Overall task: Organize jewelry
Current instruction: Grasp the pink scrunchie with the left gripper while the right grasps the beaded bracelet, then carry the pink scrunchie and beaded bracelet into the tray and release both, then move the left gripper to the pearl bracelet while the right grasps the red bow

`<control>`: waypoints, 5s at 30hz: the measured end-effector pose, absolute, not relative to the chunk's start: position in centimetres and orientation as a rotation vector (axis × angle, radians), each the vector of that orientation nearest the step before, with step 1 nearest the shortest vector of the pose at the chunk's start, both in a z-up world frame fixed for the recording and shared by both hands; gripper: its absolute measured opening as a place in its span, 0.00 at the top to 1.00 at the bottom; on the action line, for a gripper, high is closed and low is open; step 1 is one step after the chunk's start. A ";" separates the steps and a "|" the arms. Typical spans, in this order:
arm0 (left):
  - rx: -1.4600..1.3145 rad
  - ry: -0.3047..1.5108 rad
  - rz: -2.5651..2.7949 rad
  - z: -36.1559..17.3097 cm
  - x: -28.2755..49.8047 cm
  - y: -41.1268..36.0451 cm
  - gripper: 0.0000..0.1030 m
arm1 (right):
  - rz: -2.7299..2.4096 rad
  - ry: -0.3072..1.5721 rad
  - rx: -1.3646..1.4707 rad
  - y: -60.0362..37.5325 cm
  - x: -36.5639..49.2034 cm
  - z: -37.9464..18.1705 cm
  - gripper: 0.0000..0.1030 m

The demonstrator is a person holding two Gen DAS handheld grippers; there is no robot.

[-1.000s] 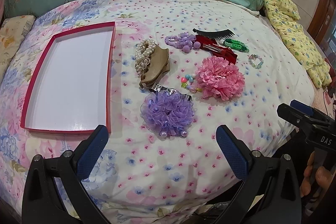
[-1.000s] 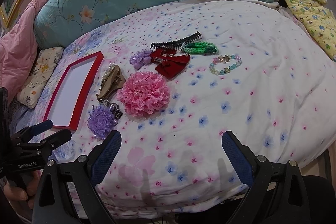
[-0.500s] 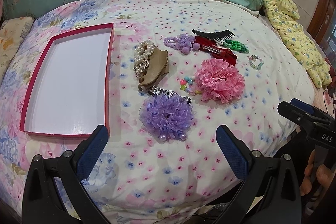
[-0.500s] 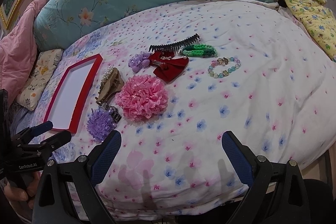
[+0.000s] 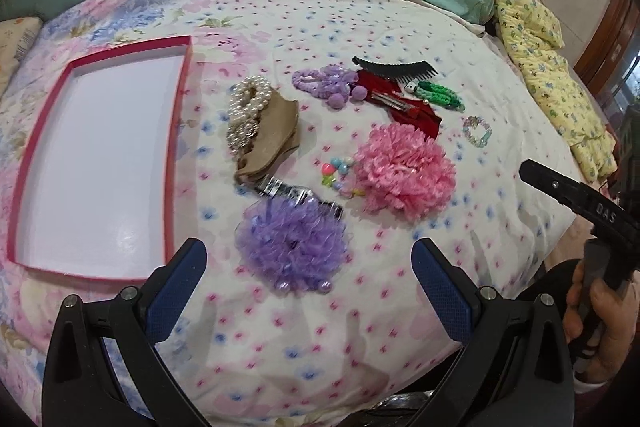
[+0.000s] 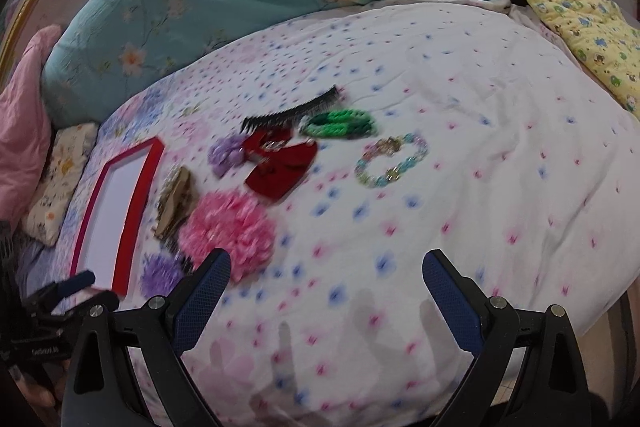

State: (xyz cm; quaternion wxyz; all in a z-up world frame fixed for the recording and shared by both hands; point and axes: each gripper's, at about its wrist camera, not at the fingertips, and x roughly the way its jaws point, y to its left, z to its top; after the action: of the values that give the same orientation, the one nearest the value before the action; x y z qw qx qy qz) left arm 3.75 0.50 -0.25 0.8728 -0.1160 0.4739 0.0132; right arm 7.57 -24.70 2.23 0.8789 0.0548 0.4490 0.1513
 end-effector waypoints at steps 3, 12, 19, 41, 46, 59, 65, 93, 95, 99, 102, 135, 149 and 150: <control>-0.248 0.986 0.007 -0.2 5.0 0.1 0.00 | 0.295 0.942 0.123 -25.0 9.0 2.1 0.05; -0.251 1.029 -0.065 -1.7 9.8 -1.6 0.00 | 0.215 0.976 0.114 -25.2 13.3 0.7 0.08; -0.252 1.073 -0.109 -3.7 12.5 -2.7 0.10 | 0.123 1.059 0.111 -25.3 17.6 -2.4 0.22; -0.283 0.994 -0.176 -0.6 7.7 -0.3 0.86 | 0.294 0.925 0.170 -25.2 12.4 1.8 0.93; -0.314 0.949 -0.139 0.7 5.4 2.1 0.86 | 0.386 0.917 0.160 -22.6 10.1 2.6 0.93; -0.421 0.888 0.056 0.9 0.4 11.4 0.86 | 0.707 0.930 0.094 -9.8 6.2 4.3 0.93; -0.469 0.863 0.151 0.6 -1.5 15.9 0.86 | 0.821 0.940 0.063 -4.0 4.8 4.2 0.93; -0.551 0.996 0.322 -5.8 -1.8 24.1 0.86 | 0.933 1.183 -0.056 6.7 3.0 -5.7 0.93; -0.554 1.012 0.322 -6.0 -1.8 23.9 0.86 | 0.937 1.190 -0.071 6.3 2.8 -5.8 0.93; -0.560 1.048 0.310 -6.4 -2.3 23.0 0.86 | 0.934 1.202 -0.116 5.4 2.5 -5.6 0.93; -0.548 1.072 0.298 -6.6 -2.8 22.0 0.84 | 0.929 1.210 -0.148 4.5 2.3 -5.5 0.93; -0.500 0.960 0.335 -1.6 -3.9 19.3 0.25 | 0.903 1.098 0.038 -2.6 2.6 -0.7 0.56; -0.440 0.946 0.207 0.2 0.0 13.9 0.25 | 0.704 1.049 0.170 -12.5 6.2 0.3 0.53; -0.434 0.946 0.199 0.2 0.3 13.6 0.25 | 0.691 1.043 0.179 -13.1 6.5 0.4 0.53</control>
State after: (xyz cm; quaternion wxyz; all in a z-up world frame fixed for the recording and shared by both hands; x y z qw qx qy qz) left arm 0.30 13.59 0.23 0.8629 -0.2069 0.4513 0.0950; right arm 6.48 -13.13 0.41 0.8068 0.0837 0.4875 0.3231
